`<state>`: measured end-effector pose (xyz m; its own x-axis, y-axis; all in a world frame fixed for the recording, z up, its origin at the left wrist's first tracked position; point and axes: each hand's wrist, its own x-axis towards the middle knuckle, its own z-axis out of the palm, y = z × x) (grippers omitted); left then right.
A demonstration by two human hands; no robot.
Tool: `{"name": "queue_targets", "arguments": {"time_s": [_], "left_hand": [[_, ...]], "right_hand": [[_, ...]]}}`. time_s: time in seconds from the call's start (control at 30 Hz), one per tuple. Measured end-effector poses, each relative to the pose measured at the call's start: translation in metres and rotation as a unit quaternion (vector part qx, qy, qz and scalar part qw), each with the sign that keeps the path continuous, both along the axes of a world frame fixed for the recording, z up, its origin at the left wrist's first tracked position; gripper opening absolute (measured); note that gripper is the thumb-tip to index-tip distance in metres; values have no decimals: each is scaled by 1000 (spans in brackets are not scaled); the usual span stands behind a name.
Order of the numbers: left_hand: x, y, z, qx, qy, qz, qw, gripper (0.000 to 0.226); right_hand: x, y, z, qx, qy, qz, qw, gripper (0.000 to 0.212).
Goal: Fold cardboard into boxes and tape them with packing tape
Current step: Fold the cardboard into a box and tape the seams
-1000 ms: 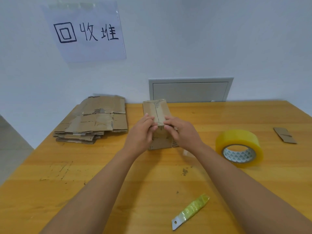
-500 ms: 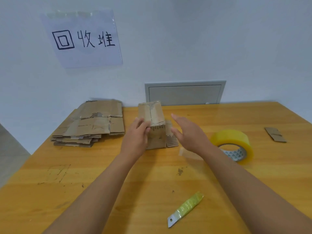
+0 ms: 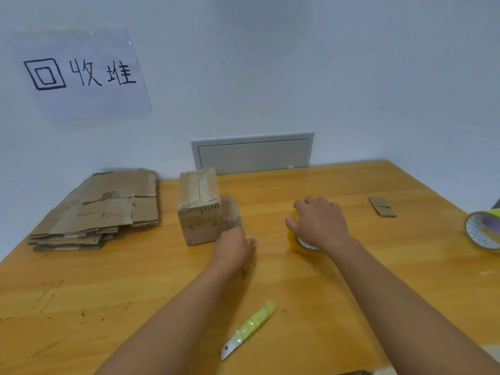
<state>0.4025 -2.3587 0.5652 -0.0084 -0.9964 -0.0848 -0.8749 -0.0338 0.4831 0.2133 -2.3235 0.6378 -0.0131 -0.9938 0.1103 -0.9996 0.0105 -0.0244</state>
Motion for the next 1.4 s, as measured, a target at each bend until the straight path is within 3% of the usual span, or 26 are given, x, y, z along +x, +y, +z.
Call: {"name": "queue_targets", "arguments": {"time_s": [0.27, 0.57, 0.77, 1.13, 1.4], "left_hand": [[1, -18, 3, 81, 24, 32, 996, 34], [0, -12, 2, 68, 1, 2, 998, 34], [1, -14, 7, 66, -36, -24, 997, 48], [-3, -2, -6, -69, -86, -41, 993, 22], [8, 19, -24, -194, -79, -109, 972, 23]], "right_hand": [[-6, -1, -6, -24, -29, -10, 999, 49], [-7, 4, -8, -50, -39, -12, 998, 49], [-7, 2, -9, -55, -36, -13, 998, 48], [-18, 11, -12, -58, -46, -27, 997, 48], [-25, 44, -44, -257, -71, 40, 963, 43]]}}
